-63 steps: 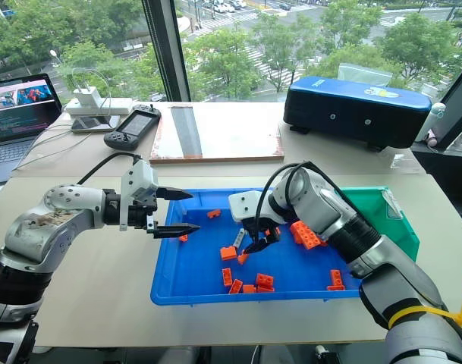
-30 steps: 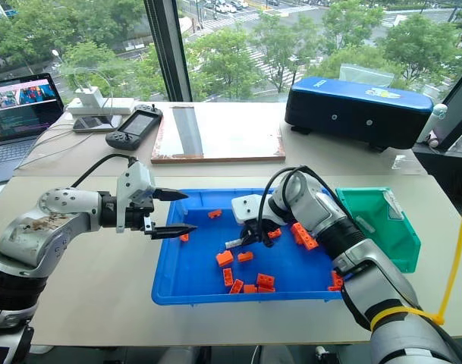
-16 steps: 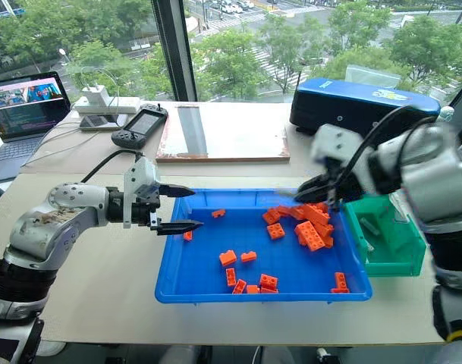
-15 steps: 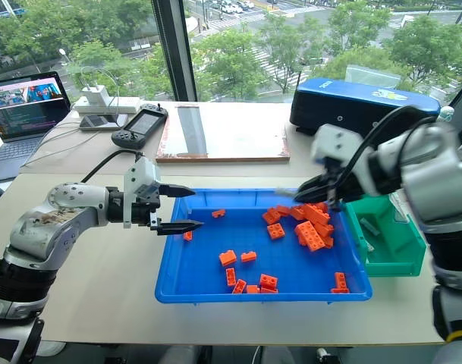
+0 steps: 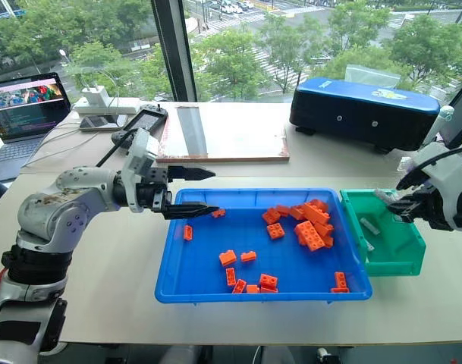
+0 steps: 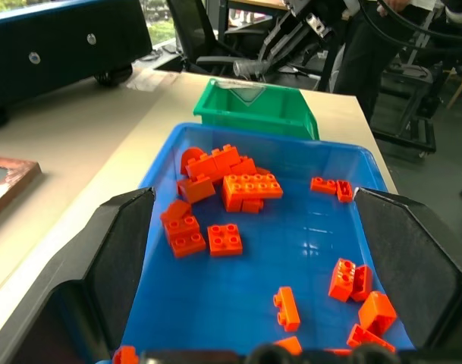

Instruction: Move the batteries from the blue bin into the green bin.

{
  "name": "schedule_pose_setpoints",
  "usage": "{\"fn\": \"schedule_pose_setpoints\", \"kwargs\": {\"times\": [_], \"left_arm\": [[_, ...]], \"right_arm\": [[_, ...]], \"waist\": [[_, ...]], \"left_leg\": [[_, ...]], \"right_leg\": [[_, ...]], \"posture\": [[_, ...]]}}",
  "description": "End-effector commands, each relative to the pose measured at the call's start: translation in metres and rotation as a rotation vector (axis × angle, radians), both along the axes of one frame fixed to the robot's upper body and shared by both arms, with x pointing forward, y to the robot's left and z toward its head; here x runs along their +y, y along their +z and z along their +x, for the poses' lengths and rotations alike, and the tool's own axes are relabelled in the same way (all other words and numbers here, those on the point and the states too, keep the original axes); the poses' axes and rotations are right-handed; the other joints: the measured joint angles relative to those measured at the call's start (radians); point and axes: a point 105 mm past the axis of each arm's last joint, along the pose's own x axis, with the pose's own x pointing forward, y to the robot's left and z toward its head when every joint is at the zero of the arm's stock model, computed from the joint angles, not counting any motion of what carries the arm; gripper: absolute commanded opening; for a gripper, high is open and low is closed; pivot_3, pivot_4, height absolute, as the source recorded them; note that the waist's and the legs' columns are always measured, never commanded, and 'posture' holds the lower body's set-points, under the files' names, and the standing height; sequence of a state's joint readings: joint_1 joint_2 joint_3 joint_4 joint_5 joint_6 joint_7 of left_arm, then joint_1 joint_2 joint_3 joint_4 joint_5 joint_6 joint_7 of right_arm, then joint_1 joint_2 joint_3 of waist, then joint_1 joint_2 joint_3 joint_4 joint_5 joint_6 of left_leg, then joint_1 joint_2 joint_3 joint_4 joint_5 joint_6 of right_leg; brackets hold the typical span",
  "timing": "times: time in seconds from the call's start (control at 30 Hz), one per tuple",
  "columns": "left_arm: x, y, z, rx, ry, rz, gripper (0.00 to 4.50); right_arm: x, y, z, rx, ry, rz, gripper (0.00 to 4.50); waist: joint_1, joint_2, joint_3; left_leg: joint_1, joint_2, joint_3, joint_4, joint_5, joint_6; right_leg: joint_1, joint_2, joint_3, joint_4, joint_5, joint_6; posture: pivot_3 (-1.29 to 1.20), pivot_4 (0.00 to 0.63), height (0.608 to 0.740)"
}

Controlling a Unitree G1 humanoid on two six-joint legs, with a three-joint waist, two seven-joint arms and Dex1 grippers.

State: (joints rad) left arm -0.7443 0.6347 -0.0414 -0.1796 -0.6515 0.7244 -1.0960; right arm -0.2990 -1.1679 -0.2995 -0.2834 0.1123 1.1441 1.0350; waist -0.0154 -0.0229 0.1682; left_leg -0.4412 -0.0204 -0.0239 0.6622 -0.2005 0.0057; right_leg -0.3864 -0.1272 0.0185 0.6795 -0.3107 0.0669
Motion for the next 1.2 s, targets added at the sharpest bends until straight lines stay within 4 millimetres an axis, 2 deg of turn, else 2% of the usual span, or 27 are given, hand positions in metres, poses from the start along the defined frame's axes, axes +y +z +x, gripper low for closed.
{"fn": "schedule_pose_setpoints", "kwargs": {"times": [0.03, 0.1, 0.17, 0.2, 0.27, 0.33, 0.5, 0.57, 0.6, 0.63, 0.7, 0.87, 0.97, 1.03, 1.2], "left_arm": [[-0.002, 0.010, -0.002, -0.043, -0.027, -0.012, 4.50], [-0.003, 0.011, -0.001, -0.045, -0.027, -0.013, 4.50], [-0.003, 0.013, 0.004, -0.041, -0.006, -0.033, 4.50], [-0.003, 0.014, 0.006, -0.041, 0.004, -0.039, 4.50], [-0.003, 0.013, 0.010, -0.022, 0.019, -0.037, 4.50], [0.000, 0.012, 0.020, -0.025, 0.079, -0.030, 4.50], [0.010, 0.023, 0.041, -0.075, 0.218, -0.098, 4.50], [0.021, 0.025, 0.051, -0.099, 0.318, -0.136, 4.50], [0.030, 0.023, 0.055, -0.106, 0.372, -0.156, 4.50], [0.037, 0.017, 0.056, -0.090, 0.399, -0.159, 4.50], [0.045, 0.006, 0.054, -0.084, 0.420, -0.136, 4.50], [0.061, -0.025, 0.049, -0.017, 0.464, -0.078, 4.50], [0.075, -0.036, 0.049, -0.002, 0.529, -0.069, 4.50], [0.080, -0.039, 0.045, 0.007, 0.543, -0.067, 4.50], [0.086, -0.045, 0.040, 0.020, 0.562, -0.056, 4.50]], "right_arm": [[-0.002, 0.013, 0.001, -0.081, -0.023, -0.016, 2.84], [-0.005, 0.014, 0.003, -0.097, -0.045, -0.023, 3.56], [-0.010, 0.031, 0.008, -0.179, -0.080, -0.032, 4.27], [-0.012, 0.038, 0.008, -0.209, -0.089, -0.036, 4.46], [-0.014, 0.050, 0.008, -0.267, -0.090, -0.056, 4.46], [-0.014, 0.070, 0.009, -0.405, -0.093, 0.000, 4.46], [-0.018, 0.092, -0.005, -0.651, -0.097, 0.055, 4.46], [-0.023, 0.084, -0.014, -0.676, -0.093, 0.093, 4.46], [-0.021, 0.073, -0.022, -0.637, -0.062, 0.162, 4.46], [-0.016, 0.064, -0.030, -0.596, -0.015, 0.214, 4.46], [-0.010, 0.057, -0.036, -0.573, 0.018, 0.300, 4.46], [0.021, 0.026, -0.033, -0.457, 0.141, 0.339, 4.46], [0.027, 0.012, -0.027, -0.420, 0.134, 0.342, 4.46], [0.029, 0.006, -0.024, -0.415, 0.135, 0.334, 4.46], [0.029, 0.008, -0.017, -0.438, 0.129, 0.334, 4.46]], "waist": [[-0.001, 0.001, 0.000], [-0.001, 0.001, 0.000], [0.000, 0.001, 0.000], [0.000, 0.001, 0.000], [0.001, 0.001, 0.000], [0.001, 0.001, 0.000], [0.002, 0.001, 0.000], [0.005, 0.000, 0.000], [0.007, 0.000, 0.000], [0.008, 0.000, 0.000], [0.004, 0.001, 0.000], [-0.007, 0.001, -0.001], [-0.004, 0.001, -0.001], [-0.002, 0.001, -0.001], [0.003, 0.001, -0.001]], "left_leg": [[0.000, 0.000, 0.000, 0.000, 0.000, 0.000], [0.000, 0.000, 0.000, 0.000, 0.000, 0.000], [0.000, 0.000, 0.000, 0.000, 0.000, 0.000], [0.000, 0.000, 0.000, 0.000, 0.000, 0.000], [0.000, 0.000, 0.000, 0.000, 0.000, 0.000], [0.000, 0.000, 0.000, 0.000, 0.000, 0.000], [0.000, 0.000, 0.000, 0.000, 0.000, 0.000], [0.000, -0.001, 0.000, 0.000, 0.000, 0.000], [0.000, -0.001, -0.001, 0.000, 0.000, 0.000], [0.000, 0.000, -0.001, 0.000, 0.000, 0.000], [0.000, 0.000, 0.000, 0.000, 0.000, 0.000], [0.001, 0.000, 0.000, 0.000, 0.000, 0.000], [0.002, 0.000, 0.000, 0.000, 0.000, 0.000], [0.002, 0.000, 0.000, 0.000, 0.000, 0.000], [0.002, 0.000, 0.000, 0.000, 0.000, 0.000]], "right_leg": [[0.000, 0.000, 0.000, 0.000, 0.000, 0.000], [0.000, 0.000, 0.000, 0.000, 0.000, 0.000], [0.000, 0.000, 0.000, 0.000, 0.000, 0.000], [0.000, 0.000, 0.000, 0.000, 0.000, 0.000], [0.000, 0.000, 0.000, 0.000, 0.000, 0.000], [0.000, 0.000, 0.000, 0.000, 0.000, 0.000], [0.000, 0.000, 0.000, 0.000, 0.000, 0.000], [0.001, 0.000, 0.000, 0.000, 0.000, 0.000], [0.001, 0.000, -0.001, 0.000, 0.000, 0.000], [0.001, -0.001, -0.001, 0.000, 0.000, 0.000], [0.001, 0.000, 0.000, 0.000, 0.000, 0.000], [0.001, 0.000, 0.001, 0.000, 0.000, 0.000], [0.002, 0.001, 0.001, 0.001, 0.000, 0.000], [0.002, 0.000, 0.001, 0.000, 0.000, 0.000], [0.002, 0.000, 0.001, 0.000, 0.000, 0.000]], "posture": [[0.00, 0.150, 0.732], [0.00, 0.150, 0.732], [0.00, 0.150, 0.732], [0.00, 0.150, 0.732], [0.00, 0.150, 0.732], [0.00, 0.150, 0.732], [0.00, 0.150, 0.732], [0.00, 0.150, 0.732], [0.00, 0.150, 0.732], [0.00, 0.150, 0.732], [0.00, 0.150, 0.732], [0.00, 0.150, 0.732], [0.00, 0.150, 0.732], [0.00, 0.150, 0.732], [0.00, 0.150, 0.732]]}}
